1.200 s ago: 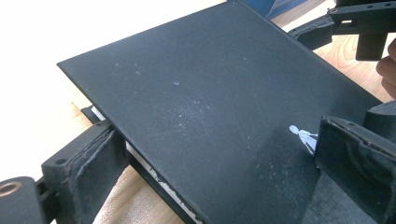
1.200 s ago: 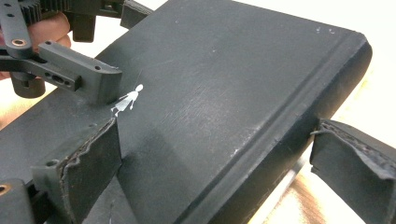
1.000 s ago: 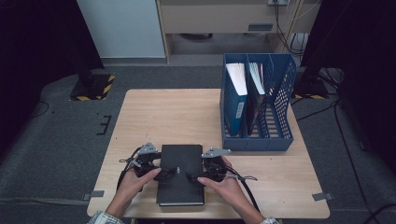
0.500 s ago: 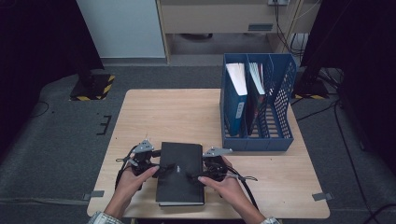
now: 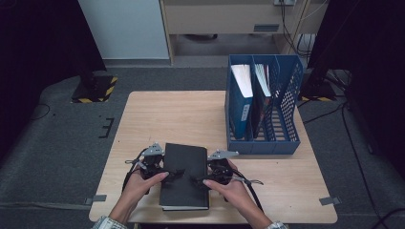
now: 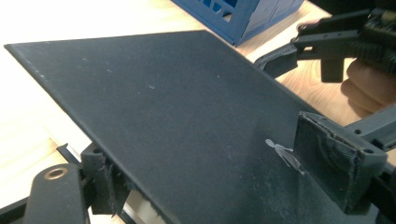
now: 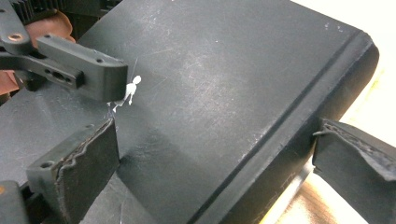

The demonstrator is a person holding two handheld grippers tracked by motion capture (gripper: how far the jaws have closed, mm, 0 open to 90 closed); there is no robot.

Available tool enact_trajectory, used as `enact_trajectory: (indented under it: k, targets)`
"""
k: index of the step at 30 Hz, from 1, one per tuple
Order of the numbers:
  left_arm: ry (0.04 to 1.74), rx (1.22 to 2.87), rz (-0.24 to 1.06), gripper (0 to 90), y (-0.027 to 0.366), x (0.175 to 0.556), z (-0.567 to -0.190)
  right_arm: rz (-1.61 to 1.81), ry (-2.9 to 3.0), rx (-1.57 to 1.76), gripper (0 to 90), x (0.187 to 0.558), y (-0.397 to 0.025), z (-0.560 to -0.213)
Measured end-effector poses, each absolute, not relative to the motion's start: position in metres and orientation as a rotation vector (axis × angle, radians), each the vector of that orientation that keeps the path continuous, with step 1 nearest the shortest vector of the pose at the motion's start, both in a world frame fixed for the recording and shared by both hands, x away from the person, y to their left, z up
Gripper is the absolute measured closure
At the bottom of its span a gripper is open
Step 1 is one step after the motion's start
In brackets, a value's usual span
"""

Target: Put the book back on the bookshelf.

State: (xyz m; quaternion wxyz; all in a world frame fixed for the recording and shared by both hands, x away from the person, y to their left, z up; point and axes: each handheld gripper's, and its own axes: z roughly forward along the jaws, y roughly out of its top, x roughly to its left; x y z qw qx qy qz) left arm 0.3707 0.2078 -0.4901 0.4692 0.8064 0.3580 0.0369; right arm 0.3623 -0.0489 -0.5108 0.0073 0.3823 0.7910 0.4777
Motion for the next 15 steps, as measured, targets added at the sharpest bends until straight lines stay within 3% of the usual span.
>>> enact_trajectory:
  k: [5, 12, 15]
  targets:
    - [0.870, 1.962, 0.079, 17.0, 0.2059, 0.3733, -0.4921, 1.498, 2.473, 1.203, 0.4, 0.3629, -0.0494, -0.5111]
    - [0.910, 1.919, 0.067, 32.4, 0.2126, 0.3764, -0.4934, 1.498, 2.482, 1.209, 0.2, 0.3643, -0.0509, -0.5128]
    - [0.915, 1.909, 0.061, 34.4, 0.2130, 0.3771, -0.4934, 1.501, 2.484, 1.225, 0.1, 0.3651, -0.0519, -0.5134]
